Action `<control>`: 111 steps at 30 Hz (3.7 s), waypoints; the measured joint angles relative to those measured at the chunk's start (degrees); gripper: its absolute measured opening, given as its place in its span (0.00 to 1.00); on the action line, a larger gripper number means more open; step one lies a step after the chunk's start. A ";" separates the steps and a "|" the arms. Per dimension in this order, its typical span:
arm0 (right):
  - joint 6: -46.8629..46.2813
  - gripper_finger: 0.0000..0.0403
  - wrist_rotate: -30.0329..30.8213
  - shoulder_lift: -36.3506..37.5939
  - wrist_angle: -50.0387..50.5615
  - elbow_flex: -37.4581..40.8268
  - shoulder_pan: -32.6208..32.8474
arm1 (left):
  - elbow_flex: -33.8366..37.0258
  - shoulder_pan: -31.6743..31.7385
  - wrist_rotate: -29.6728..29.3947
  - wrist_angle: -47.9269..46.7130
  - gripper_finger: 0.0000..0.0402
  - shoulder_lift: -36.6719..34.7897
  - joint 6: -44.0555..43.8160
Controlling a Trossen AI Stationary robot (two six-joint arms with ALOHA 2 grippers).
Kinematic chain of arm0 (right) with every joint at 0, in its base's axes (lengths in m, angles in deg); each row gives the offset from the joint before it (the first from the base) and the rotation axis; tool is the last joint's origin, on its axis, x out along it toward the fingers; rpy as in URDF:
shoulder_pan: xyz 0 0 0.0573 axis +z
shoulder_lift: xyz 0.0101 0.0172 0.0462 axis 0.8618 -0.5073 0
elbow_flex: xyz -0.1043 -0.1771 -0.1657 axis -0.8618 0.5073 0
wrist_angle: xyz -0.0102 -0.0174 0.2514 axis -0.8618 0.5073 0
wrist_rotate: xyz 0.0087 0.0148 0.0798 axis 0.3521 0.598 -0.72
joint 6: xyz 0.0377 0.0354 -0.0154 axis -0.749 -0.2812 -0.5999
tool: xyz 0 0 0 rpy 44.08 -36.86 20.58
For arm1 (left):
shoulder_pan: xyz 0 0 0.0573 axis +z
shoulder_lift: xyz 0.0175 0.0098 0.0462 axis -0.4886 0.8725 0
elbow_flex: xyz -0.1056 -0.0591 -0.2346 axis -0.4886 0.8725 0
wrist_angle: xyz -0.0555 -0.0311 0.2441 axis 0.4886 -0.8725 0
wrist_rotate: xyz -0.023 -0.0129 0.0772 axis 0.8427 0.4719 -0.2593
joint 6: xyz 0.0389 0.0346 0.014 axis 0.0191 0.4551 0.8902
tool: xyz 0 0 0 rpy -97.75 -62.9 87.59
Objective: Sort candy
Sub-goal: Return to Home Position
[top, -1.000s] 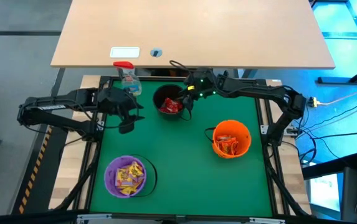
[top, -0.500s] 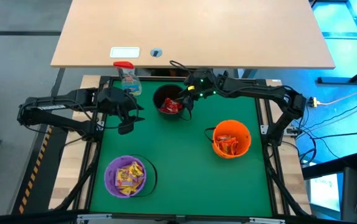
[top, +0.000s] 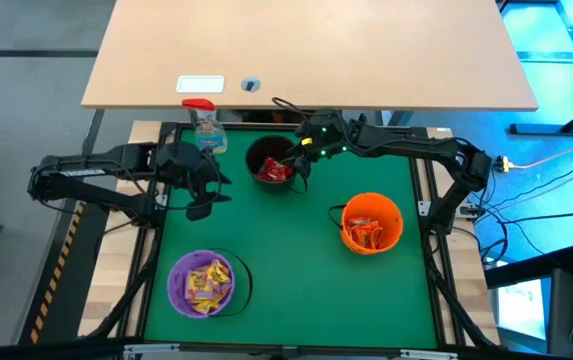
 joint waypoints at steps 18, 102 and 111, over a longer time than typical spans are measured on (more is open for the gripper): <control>0.05 0.52 -0.81 0.02 -0.15 0.02 0.00 | 2.16 -0.17 0.62 0.82 0.52 0.00 -1.05; 0.01 0.52 1.69 0.02 -0.39 0.02 -0.02 | 2.16 -0.15 2.83 4.98 0.52 0.00 -0.60; 0.01 0.52 1.68 0.01 -0.39 0.03 -0.02 | 3.92 0.79 2.56 3.11 0.52 0.01 -0.58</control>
